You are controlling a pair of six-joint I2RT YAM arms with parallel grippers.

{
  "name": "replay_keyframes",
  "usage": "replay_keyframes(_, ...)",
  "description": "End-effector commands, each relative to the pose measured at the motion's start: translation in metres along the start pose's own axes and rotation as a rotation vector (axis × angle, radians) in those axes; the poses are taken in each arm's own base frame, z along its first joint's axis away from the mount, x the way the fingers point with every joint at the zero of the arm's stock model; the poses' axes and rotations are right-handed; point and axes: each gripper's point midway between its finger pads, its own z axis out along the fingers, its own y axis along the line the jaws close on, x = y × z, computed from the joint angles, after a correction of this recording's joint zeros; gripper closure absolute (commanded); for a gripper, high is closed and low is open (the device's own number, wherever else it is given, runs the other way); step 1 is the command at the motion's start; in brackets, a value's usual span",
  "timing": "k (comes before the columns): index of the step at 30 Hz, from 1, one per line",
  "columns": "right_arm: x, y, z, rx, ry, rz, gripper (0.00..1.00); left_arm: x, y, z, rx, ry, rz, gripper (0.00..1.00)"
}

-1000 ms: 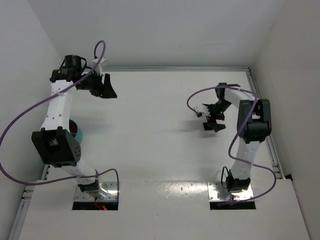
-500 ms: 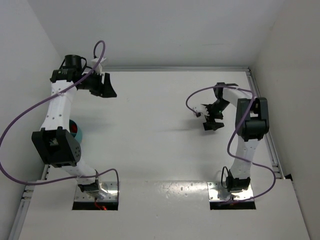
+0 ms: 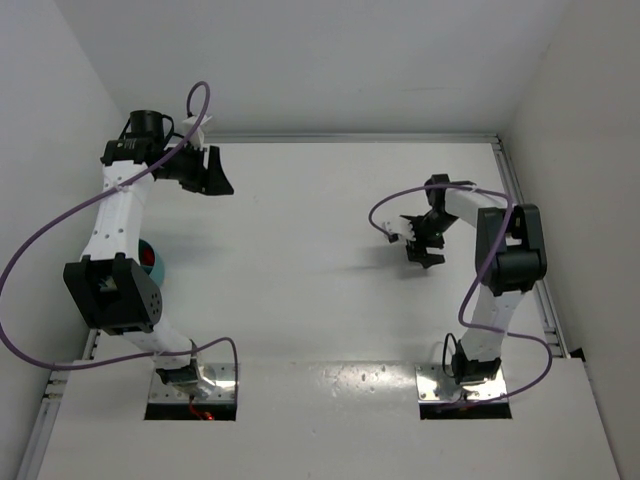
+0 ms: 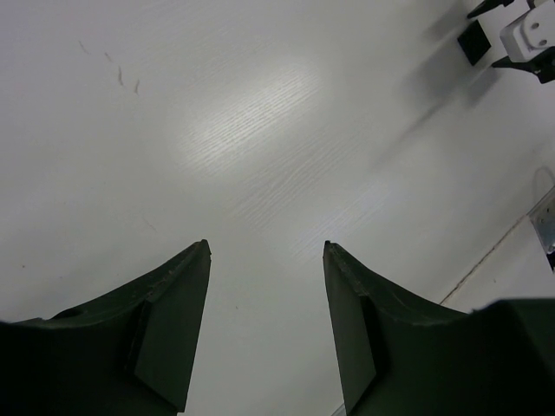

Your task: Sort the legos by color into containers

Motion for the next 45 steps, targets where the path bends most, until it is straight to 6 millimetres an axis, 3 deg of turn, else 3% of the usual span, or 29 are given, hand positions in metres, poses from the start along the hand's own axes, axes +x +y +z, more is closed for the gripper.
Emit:
replay_keyframes(1,-0.004,0.003,0.018,-0.003,-0.012,0.051,0.17,-0.007,-0.004,-0.005,0.001,-0.033,0.019,0.40)
replay_keyframes(7,-0.004,0.006,0.023,-0.013,-0.003,0.057,0.23,-0.007,-0.002,-0.005,-0.009,-0.030,0.010,0.40)
replay_keyframes(14,-0.003,0.015,0.030,-0.041,-0.011,0.066,0.45,-0.005,-0.001,-0.004,-0.009,-0.030,0.010,0.40)
replay_keyframes(17,-0.007,0.013,0.031,-0.033,-0.033,0.073,0.61,-0.002,-0.002,-0.003,-0.008,-0.028,-0.003,0.40)
replay_keyframes(18,-0.011,0.012,0.028,-0.022,-0.050,0.080,0.67,-0.004,0.000,-0.005,-0.004,-0.049,0.001,0.38)
replay_keyframes(21,-0.031,0.001,0.015,0.034,-0.115,0.087,0.70,0.005,-0.013,-0.004,0.051,-0.074,-0.082,0.35)
replay_keyframes(26,-0.103,-0.052,-0.031,0.207,-0.320,0.104,0.75,0.026,-0.029,0.005,0.165,-0.066,-0.174,0.33)
replay_keyframes(32,-0.200,-0.105,-0.074,0.361,-0.549,0.169,0.76,0.021,-0.044,0.016,0.257,-0.076,-0.226,0.36)
replay_keyframes(35,-0.252,-0.117,-0.095,0.398,-0.660,0.167,0.78,0.013,-0.045,0.017,0.276,-0.092,-0.285,0.38)
replay_keyframes(38,-0.296,-0.116,-0.103,0.376,-0.725,0.172,0.78,0.013,-0.046,0.022,0.310,-0.081,-0.326,0.43)
replay_keyframes(42,-0.338,-0.114,-0.111,0.359,-0.788,0.154,0.78,0.001,-0.050,0.028,0.343,-0.078,-0.306,0.46)
replay_keyframes(44,-0.347,-0.110,-0.106,0.340,-0.792,0.149,0.78,0.000,-0.053,0.031,0.361,-0.071,-0.301,0.47)
replay_keyframes(45,-0.361,-0.108,-0.113,0.345,-0.809,0.119,0.78,-0.002,-0.055,0.031,0.371,-0.076,-0.305,0.47)
